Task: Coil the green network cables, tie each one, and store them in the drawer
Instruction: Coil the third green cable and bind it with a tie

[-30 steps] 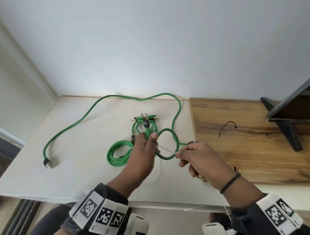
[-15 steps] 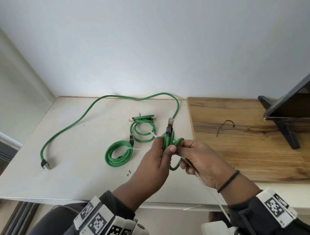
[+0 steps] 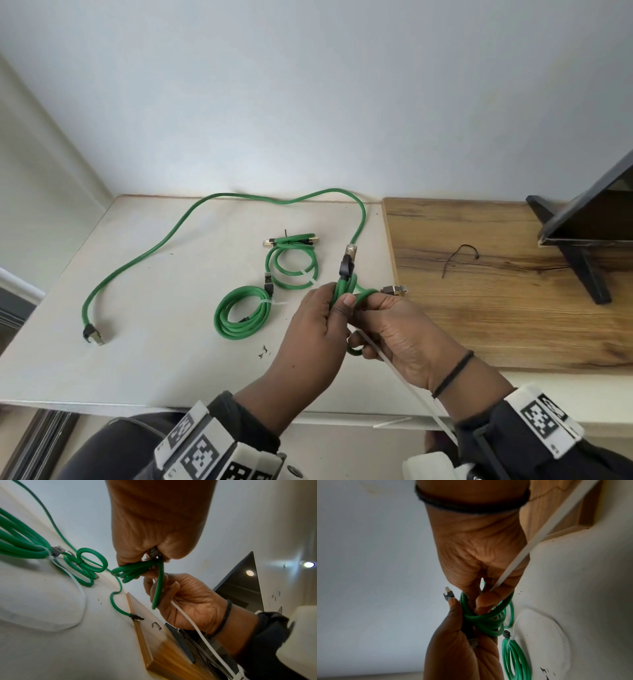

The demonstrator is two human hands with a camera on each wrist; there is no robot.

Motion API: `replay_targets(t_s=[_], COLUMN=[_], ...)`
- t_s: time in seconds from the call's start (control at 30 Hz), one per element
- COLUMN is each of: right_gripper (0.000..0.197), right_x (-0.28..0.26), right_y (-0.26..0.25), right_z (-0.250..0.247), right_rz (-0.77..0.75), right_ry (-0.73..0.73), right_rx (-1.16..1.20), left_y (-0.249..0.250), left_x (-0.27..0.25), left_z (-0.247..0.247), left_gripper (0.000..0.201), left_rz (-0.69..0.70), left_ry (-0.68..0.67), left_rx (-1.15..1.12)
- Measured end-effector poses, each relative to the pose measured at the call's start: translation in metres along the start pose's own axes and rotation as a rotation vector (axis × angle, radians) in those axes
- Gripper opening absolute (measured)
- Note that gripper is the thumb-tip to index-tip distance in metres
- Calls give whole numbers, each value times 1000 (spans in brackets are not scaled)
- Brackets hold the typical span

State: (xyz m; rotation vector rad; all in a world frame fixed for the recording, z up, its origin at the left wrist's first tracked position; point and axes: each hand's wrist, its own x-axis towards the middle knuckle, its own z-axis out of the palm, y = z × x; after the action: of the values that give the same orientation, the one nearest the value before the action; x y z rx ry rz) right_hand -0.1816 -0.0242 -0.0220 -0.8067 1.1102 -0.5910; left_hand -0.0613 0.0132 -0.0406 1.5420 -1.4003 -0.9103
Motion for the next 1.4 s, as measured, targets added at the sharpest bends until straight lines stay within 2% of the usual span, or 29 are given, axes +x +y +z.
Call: replay_targets(t_s=[0.13, 0.23, 0.3, 0.47, 0.57, 0.63, 0.77, 0.83, 0.87, 0.93, 1.0, 1.07, 1.2, 1.33, 1.4], right_gripper=[12, 14, 22, 42, 34, 32, 33, 34, 40, 53, 56, 52, 50, 20, 21], right_x=[0, 0, 0, 3, 3, 4, 7, 7, 7, 8, 8, 9, 9, 8, 7], right_y=[-2, -4, -3, 2, 3, 5, 8, 10, 11, 13, 13, 11, 12, 9, 7], right_z=[-3, -7, -8, -7, -9, -6, -2, 0, 1, 2, 3, 2, 4, 3, 2], right_rz=[28, 85, 97, 146, 183, 186, 151, 132, 121, 91, 51, 16, -35, -51, -51], right_ry=[-38, -99, -106, -10, -1, -10, 5, 28, 42, 64, 73, 72, 48, 10, 15], right_rx=[17, 68, 56, 42, 69, 94, 140, 148, 154, 162, 163, 174, 188, 198, 216], left_y=[0, -7, -10, -8, -5, -6, -9, -10, -10, -11, -11, -12, -8, -2, -1], left_x=[2, 8, 9, 7, 5, 3, 0, -4, -5, -6, -5, -4, -7, -9, -10], left_z=[-3, -7, -8, -3, -1, -5, -8, -9, -9, -8, -7, -7, -8, -4, -4], left_gripper=[21, 20, 17, 18, 21, 23, 29, 23, 21, 31, 19, 11, 18, 20, 32], left_rz=[15, -2, 27, 236, 268, 279, 320, 335, 352, 394, 439, 475, 488, 496, 422], left_ry=[28, 1, -29, -103, -179, -192, -176, -137, -120, -111, -93, -60, -5, 113, 168], left_rx=[-14, 21, 67, 368, 543, 571, 532, 471, 430, 375, 354, 351, 316, 236, 118])
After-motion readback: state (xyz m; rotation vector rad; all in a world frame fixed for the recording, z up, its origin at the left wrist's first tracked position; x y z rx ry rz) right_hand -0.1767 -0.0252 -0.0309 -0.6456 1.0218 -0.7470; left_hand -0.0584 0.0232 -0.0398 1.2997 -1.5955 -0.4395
